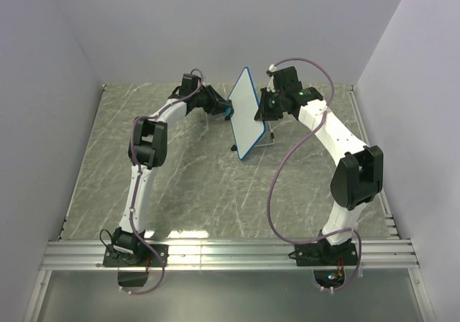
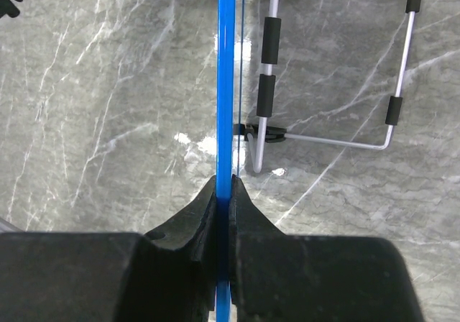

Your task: Erase the whiteboard

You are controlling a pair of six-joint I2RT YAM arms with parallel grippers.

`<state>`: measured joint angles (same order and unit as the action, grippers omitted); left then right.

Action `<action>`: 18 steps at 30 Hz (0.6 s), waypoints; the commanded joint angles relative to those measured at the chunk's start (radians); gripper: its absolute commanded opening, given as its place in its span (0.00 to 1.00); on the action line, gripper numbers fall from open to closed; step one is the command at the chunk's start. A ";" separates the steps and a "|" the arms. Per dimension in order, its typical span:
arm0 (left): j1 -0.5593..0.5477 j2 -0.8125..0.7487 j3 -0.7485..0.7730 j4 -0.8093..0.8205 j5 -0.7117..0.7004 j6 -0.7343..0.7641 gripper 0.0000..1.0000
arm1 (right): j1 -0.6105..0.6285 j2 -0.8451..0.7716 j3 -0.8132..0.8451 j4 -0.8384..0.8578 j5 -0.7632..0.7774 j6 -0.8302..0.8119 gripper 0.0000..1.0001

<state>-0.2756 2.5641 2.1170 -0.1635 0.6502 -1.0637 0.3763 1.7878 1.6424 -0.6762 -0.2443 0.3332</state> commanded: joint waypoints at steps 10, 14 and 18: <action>0.018 -0.119 -0.006 -0.110 -0.037 0.119 0.00 | 0.078 0.058 -0.039 -0.175 -0.110 -0.036 0.00; 0.050 -0.235 -0.077 -0.113 -0.046 0.117 0.00 | 0.078 0.056 -0.029 -0.168 -0.107 -0.034 0.00; 0.101 -0.362 -0.123 -0.195 -0.098 0.154 0.00 | 0.078 0.041 -0.041 -0.148 -0.098 -0.023 0.00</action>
<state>-0.2222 2.3646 2.0022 -0.3099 0.5995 -0.9642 0.3904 1.7874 1.6527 -0.6785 -0.2466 0.3016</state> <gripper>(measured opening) 0.336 0.089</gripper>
